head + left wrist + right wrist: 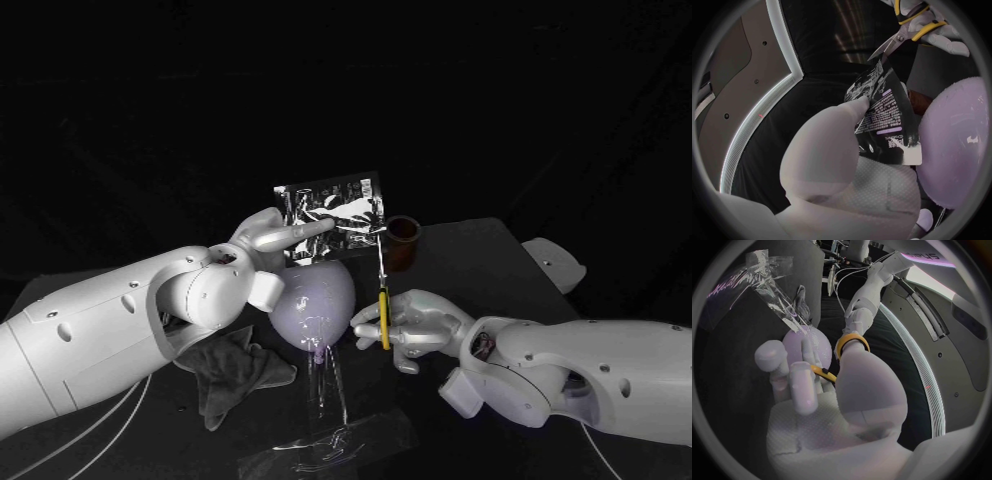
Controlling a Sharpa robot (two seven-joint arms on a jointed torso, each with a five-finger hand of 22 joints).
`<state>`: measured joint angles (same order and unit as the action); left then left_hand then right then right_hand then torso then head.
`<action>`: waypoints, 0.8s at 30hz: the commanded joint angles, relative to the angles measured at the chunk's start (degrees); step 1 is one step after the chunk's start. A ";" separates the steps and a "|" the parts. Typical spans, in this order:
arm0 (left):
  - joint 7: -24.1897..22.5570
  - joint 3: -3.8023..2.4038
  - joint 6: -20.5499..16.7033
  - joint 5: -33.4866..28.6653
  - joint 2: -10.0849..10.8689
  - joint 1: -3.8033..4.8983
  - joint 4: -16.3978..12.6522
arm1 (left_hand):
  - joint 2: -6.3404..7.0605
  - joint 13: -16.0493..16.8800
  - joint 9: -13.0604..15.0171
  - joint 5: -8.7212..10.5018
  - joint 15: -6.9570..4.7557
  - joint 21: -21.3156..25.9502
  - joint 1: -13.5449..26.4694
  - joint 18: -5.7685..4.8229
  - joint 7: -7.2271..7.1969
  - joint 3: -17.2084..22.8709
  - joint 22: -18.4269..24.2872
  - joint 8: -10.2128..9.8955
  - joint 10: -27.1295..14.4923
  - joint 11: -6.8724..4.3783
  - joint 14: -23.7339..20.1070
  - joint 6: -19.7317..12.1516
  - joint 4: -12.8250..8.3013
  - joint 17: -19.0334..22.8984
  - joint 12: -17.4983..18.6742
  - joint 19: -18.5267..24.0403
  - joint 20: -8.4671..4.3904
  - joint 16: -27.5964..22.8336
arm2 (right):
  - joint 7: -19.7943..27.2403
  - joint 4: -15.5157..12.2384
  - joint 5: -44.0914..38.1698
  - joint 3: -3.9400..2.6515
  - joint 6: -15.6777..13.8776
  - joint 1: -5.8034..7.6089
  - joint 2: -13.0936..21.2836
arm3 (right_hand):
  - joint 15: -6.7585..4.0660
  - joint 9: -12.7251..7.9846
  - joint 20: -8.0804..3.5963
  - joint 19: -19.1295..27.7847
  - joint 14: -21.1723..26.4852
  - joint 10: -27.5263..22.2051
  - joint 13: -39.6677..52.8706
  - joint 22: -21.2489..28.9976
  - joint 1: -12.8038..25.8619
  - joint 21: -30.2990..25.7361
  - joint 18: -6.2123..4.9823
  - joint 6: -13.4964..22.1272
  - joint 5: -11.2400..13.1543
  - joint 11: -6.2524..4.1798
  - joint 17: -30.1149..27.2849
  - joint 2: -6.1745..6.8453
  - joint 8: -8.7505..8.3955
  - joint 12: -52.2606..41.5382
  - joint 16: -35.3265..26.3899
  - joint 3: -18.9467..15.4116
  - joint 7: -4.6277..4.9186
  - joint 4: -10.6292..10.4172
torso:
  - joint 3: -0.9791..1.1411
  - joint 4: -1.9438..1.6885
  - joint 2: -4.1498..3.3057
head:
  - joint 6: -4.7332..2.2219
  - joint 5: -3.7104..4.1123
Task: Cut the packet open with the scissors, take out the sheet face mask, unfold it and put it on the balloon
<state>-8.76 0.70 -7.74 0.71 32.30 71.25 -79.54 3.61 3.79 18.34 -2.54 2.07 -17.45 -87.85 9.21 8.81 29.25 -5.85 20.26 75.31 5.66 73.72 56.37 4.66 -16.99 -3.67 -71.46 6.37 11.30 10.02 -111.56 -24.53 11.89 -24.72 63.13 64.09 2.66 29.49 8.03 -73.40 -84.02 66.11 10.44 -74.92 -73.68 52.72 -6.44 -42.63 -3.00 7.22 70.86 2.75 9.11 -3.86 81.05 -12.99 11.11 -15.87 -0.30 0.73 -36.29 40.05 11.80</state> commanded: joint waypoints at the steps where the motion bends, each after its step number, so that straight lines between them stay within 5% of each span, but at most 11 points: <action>1: -0.19 -0.02 1.75 0.80 -0.05 0.04 -0.22 | -0.48 0.09 4.68 -0.19 -0.27 -0.28 0.08 1.09 0.36 0.19 0.04 0.32 0.97 -0.63 0.03 0.06 -0.06 -0.10 -0.14 -0.24 -0.06 -0.06 | 1.18 0.12 0.18 -0.14 -0.25 0.12 -0.12 | -0.69 0.09 -0.13 -0.93 -0.74 2.77 0.00 -3.75 -0.39 1.22 -0.44 -1.86 0.21 -0.76 0.63 -1.29 1.07 -1.04 0.50 -0.99 -0.21 0.18 | 0.00 -0.02 -0.03 | -0.04 0.05; 6: -0.30 -0.02 1.90 0.80 -0.07 0.04 -0.26 | -0.48 0.09 4.70 -0.19 -0.27 -0.28 0.09 1.09 0.36 0.19 0.04 0.34 0.97 -0.63 0.03 0.05 -0.06 -0.11 -0.14 -0.24 -0.06 -0.05 | 0.81 0.29 0.30 -0.15 -0.34 0.14 -0.26 | -1.49 0.49 -0.75 -1.98 -1.29 6.99 0.70 -4.44 -1.58 3.22 -0.15 -5.95 0.21 -1.75 1.63 -2.76 3.33 -2.59 1.09 -2.16 -1.15 0.52 | -0.01 0.00 -0.05 | 0.08 0.00; 14: -0.43 -0.02 2.03 0.84 -0.06 0.04 -0.15 | -0.48 0.09 4.74 -0.19 -0.27 -0.28 0.12 1.08 0.36 0.18 0.04 0.35 0.98 -0.63 0.03 0.04 -0.05 -0.13 -0.14 -0.25 -0.06 -0.05 | 0.43 0.46 0.33 -0.17 -1.26 0.15 -0.16 | -5.59 4.89 -4.68 -5.35 -2.98 18.32 7.74 -6.73 -4.41 9.73 0.99 -14.33 0.26 -6.60 5.08 -6.42 9.38 -9.40 2.71 -6.00 -6.14 1.26 | -0.01 0.01 0.01 | 0.25 -0.04; 24: -0.43 -0.02 2.08 1.04 0.05 0.04 -0.07 | -0.48 0.09 4.74 -0.19 -0.27 -0.28 0.12 1.08 0.35 0.18 0.04 0.36 0.98 -0.63 0.04 0.04 -0.05 -0.13 -0.14 -0.25 -0.06 -0.05 | 0.65 0.31 0.32 -0.17 -1.88 0.16 -0.06 | -5.57 6.77 -4.75 -5.46 -3.04 16.15 11.09 -6.98 -4.74 9.96 1.17 -12.93 0.21 -6.31 5.04 -7.37 9.37 -9.75 2.60 -8.93 -5.79 1.39 | 0.02 -0.01 -0.01 | 0.11 -0.07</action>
<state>-8.85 0.71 -7.03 1.17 32.40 71.25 -79.48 3.88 3.85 18.59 -2.40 2.08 -17.45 -87.68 9.53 8.86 29.24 -5.85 20.43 75.29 5.62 73.72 56.42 4.66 -17.05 -3.65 -71.46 6.38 11.30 9.85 -111.12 -24.13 11.81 -26.16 63.21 64.02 -0.46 36.15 3.50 -78.90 -84.23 74.05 21.34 -74.92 -78.42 62.51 -5.17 -55.93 -3.00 5.55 75.10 -4.11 18.61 -13.70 83.56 -21.67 5.40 -14.47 -0.30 0.72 -36.30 40.24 11.73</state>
